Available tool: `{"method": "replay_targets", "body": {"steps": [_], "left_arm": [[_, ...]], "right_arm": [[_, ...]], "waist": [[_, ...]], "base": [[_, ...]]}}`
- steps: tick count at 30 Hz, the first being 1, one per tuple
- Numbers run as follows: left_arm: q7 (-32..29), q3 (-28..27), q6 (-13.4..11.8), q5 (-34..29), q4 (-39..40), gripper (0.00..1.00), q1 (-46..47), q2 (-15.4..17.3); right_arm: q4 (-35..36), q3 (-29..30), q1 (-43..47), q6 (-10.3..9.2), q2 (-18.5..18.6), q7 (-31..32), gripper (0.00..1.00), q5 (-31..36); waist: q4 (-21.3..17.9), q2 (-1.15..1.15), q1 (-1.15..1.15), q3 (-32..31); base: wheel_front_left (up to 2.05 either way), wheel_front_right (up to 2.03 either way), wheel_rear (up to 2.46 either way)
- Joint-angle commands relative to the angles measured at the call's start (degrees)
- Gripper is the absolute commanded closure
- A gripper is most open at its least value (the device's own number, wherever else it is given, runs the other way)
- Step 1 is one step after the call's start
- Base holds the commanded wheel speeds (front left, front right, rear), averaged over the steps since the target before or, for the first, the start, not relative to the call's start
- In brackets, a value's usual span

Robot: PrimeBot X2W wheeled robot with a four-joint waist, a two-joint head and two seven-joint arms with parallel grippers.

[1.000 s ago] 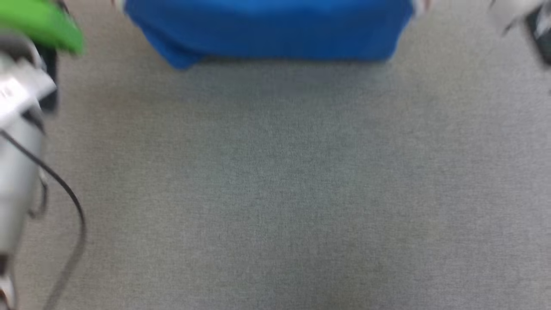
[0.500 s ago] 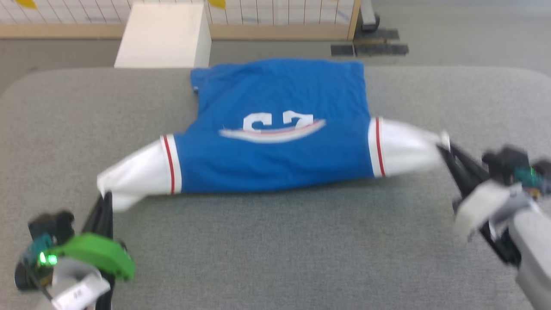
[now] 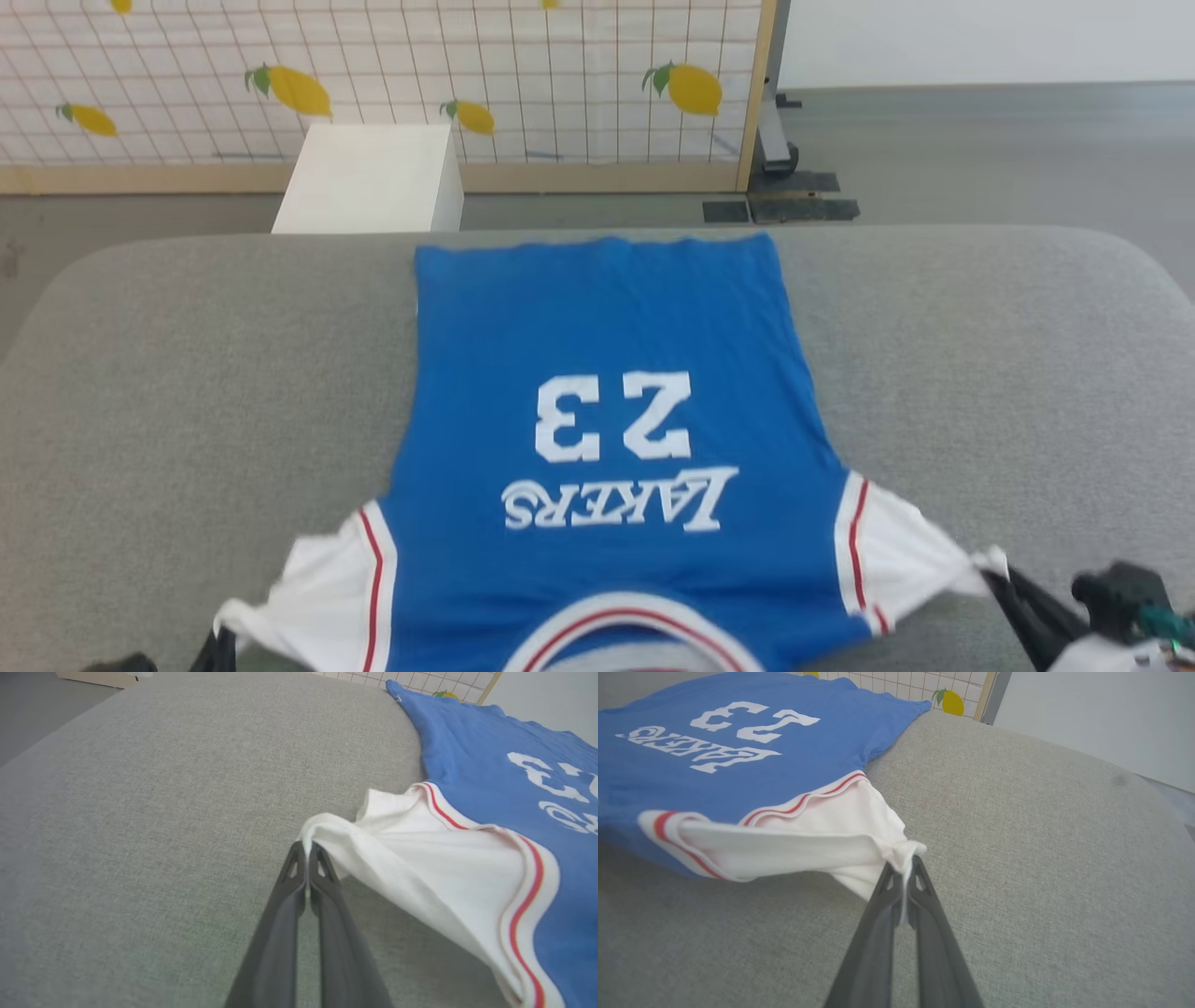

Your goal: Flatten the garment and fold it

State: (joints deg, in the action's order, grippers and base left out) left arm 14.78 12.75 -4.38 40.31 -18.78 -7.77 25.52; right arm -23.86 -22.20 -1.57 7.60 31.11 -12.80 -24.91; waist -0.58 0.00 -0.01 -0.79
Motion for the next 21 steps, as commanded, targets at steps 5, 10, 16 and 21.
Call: {"method": "replay_targets", "body": {"steps": [5, 10, 16, 21], "left_arm": [[0.21, -1.67, -0.53, -2.08, -1.59, 1.00, -3.25, -0.72], [0.22, -3.54, 0.33, -3.78, -3.03, 1.00, -4.21, -1.94], [0.22, -3.98, 1.80, -6.31, -4.25, 1.00, -3.95, -3.90], [0.22, -5.19, 2.83, -8.14, -4.36, 1.00, -3.04, -5.19]], "right_arm": [[3.23, 1.93, 8.38, -0.11, -0.51, 2.08, 1.00, 0.53], [4.60, 3.59, 12.76, -0.11, -0.69, 3.63, 1.00, 2.53], [5.13, 3.68, 14.43, -0.11, -1.86, 5.67, 0.99, 4.30], [6.73, 4.75, 12.30, -0.11, -3.27, 6.10, 0.00, 4.52]], "waist": [[0.31, 0.00, 0.01, -0.75], [0.32, 0.00, 0.01, -0.50], [0.74, 0.00, 0.01, 0.20], [0.81, 0.00, 0.01, 0.93]], "base": [[0.00, 0.00, 0.00], [0.00, 0.00, 0.00], [0.00, 0.00, 0.00], [0.00, 0.00, 0.00]]}}
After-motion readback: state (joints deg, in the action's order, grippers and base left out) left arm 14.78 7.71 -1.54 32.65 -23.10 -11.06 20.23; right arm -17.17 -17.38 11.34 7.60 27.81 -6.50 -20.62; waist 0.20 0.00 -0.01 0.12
